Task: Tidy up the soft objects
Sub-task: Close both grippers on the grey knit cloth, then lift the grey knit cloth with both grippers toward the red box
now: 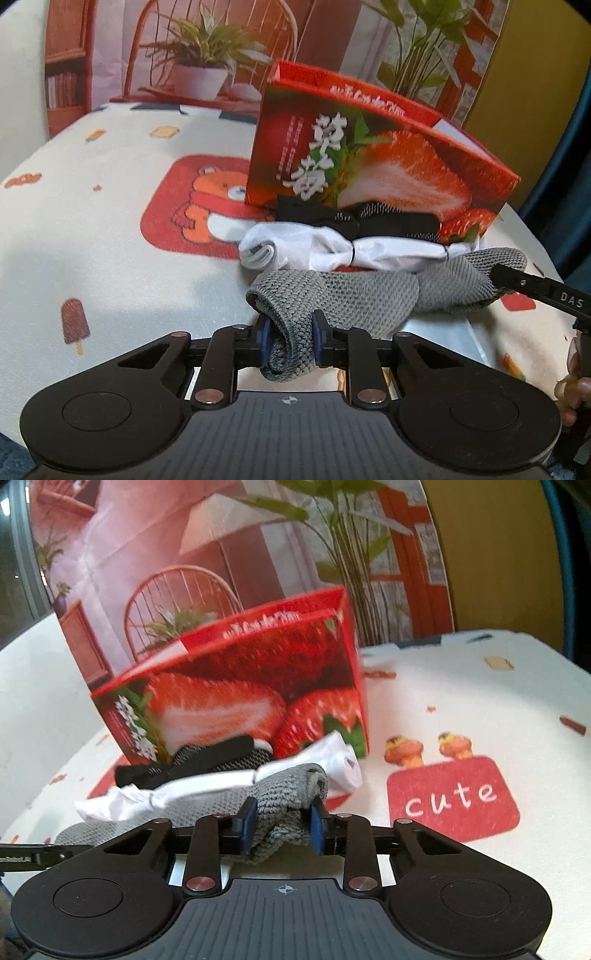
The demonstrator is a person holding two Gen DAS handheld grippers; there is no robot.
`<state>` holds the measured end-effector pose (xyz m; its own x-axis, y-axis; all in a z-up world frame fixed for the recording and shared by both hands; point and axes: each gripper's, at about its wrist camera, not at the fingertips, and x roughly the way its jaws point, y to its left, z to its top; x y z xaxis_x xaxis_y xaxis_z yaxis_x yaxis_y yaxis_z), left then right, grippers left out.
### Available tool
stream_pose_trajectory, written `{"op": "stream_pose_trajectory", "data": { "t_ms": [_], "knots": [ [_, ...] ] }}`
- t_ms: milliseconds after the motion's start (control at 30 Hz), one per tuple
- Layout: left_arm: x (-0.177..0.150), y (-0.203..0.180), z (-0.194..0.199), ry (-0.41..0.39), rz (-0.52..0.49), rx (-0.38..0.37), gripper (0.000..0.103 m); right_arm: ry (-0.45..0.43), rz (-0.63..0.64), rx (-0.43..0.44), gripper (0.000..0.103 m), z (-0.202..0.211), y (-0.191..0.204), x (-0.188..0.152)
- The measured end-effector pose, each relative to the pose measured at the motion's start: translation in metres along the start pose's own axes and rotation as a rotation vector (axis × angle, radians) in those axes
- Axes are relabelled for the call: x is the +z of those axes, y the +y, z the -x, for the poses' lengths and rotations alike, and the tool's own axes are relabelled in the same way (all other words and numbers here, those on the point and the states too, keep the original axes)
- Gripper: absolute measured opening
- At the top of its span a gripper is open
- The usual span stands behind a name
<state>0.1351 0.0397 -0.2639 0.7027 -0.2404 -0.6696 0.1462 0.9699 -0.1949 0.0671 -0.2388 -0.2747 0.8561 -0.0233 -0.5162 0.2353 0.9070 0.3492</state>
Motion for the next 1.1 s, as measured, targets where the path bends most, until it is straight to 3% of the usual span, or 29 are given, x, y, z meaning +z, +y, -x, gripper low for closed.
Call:
{"op": "stream_pose_trajectory", "data": {
  "t_ms": [367,667,933,1100],
  "knots": [
    [0.025,-0.013,0.046,-0.181,-0.065,-0.028,0.02,-0.124,0.069,0.049,0.02,0.031,0.019,0.028],
    [0.077,-0.028,0.073,-0.304,-0.124,-0.047,0.02,-0.228,0.119,0.082,0.02,0.045,0.03,0.072],
    [0.133,-0.048,0.058,-0.324,-0.19,-0.046,0.02,-0.254,0.114,0.081,0.019,0.029,0.032,0.13],
    [0.163,-0.055,0.026,-0.27,-0.197,-0.032,0.02,-0.241,0.168,0.051,0.019,0.008,0.035,0.158]
  ]
}}
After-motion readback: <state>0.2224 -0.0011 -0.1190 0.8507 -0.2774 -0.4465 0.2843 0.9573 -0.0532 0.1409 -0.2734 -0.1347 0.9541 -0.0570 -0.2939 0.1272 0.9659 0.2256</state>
